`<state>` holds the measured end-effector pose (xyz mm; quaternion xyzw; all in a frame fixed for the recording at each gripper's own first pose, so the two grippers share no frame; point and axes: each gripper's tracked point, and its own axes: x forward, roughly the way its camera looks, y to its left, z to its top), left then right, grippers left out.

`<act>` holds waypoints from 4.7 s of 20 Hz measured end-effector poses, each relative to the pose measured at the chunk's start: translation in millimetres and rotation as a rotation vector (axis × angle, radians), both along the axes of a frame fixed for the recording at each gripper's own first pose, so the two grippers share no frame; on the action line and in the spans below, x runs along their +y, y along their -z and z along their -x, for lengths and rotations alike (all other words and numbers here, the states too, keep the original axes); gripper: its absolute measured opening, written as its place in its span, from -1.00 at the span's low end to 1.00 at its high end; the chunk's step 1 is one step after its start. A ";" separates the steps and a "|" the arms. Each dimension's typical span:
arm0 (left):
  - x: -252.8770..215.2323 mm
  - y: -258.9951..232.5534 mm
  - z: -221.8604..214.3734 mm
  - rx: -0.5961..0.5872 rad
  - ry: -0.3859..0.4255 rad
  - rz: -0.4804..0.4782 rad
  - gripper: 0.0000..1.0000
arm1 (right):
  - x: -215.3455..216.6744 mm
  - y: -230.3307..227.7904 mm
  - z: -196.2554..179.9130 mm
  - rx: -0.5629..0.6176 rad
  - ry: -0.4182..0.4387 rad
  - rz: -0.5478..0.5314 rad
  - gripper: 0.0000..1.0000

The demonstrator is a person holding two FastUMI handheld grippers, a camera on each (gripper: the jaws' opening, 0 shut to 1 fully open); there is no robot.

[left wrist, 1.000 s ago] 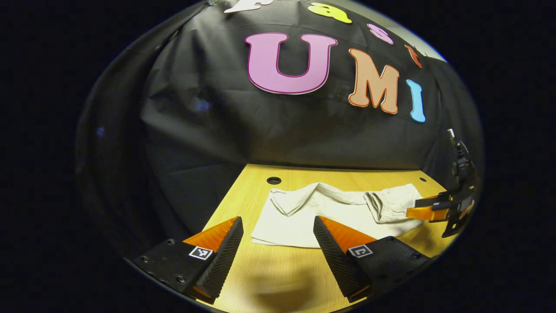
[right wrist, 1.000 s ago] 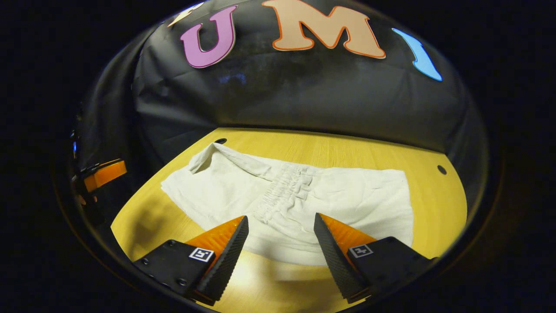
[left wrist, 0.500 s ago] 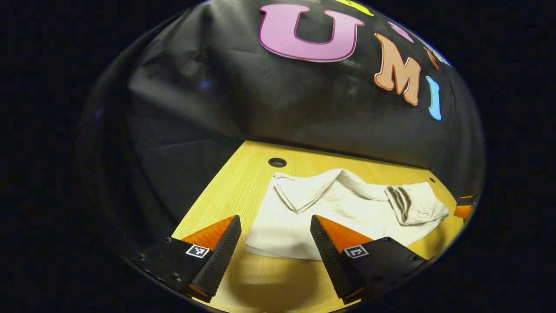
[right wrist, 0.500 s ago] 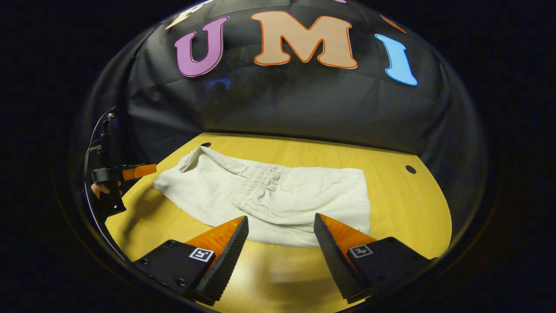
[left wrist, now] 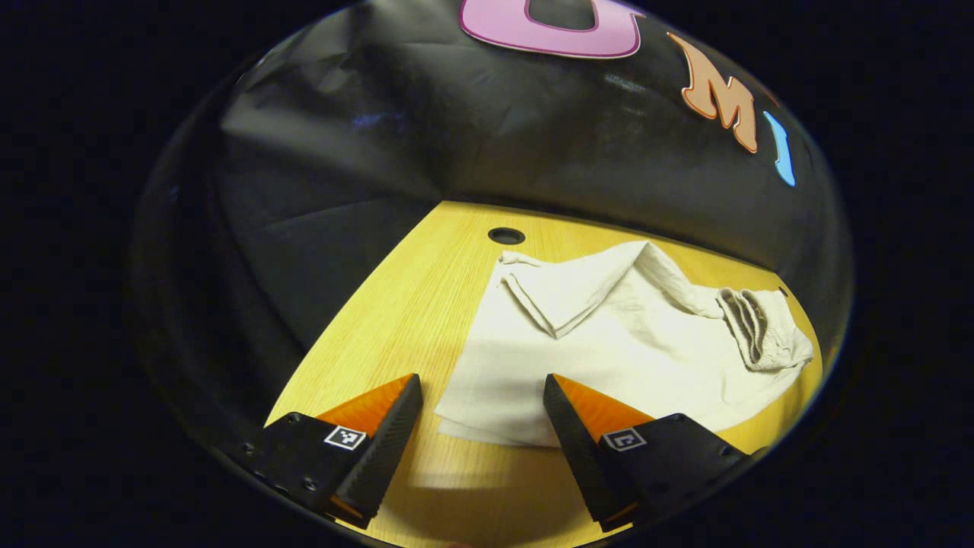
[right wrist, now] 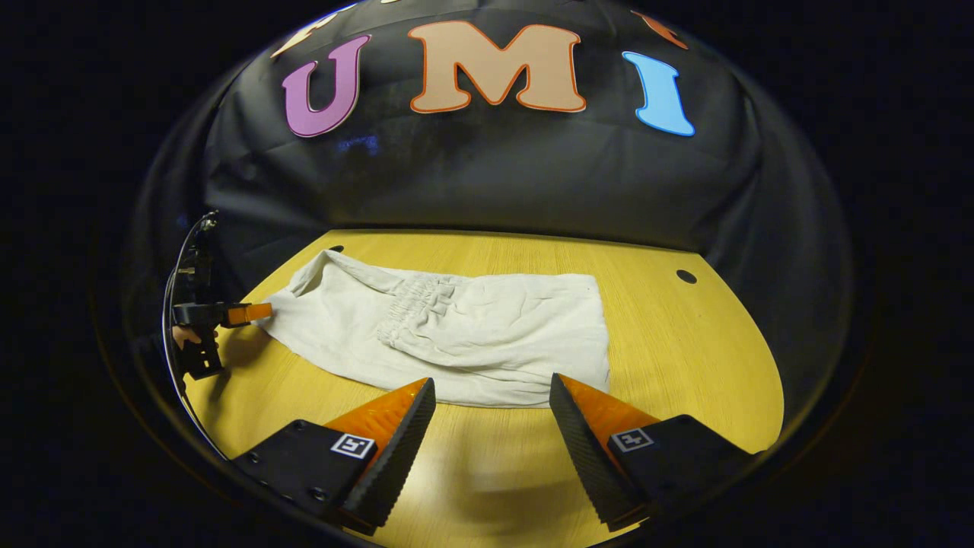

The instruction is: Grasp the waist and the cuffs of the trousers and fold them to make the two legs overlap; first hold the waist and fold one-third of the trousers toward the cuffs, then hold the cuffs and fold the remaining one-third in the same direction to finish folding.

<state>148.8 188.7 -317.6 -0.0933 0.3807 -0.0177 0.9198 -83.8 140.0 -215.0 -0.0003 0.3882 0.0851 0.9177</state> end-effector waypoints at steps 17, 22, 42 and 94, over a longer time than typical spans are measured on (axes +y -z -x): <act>-60.5 -31.7 -13.1 0.019 0.062 0.073 -1.00 | -41.3 -7.6 10.0 -0.010 0.050 -0.060 0.94; -92.2 -89.9 -34.2 -0.081 0.077 0.093 -1.00 | -61.5 -10.4 9.3 -0.012 0.053 -0.101 0.94; -313.8 -243.1 -75.2 -0.300 0.232 0.194 -1.00 | -191.3 -12.4 24.0 -0.034 0.098 -0.190 0.93; -212.7 -353.3 85.8 -0.633 0.057 0.008 0.89 | -23.1 -220.9 -9.0 -0.589 -0.038 -0.243 0.92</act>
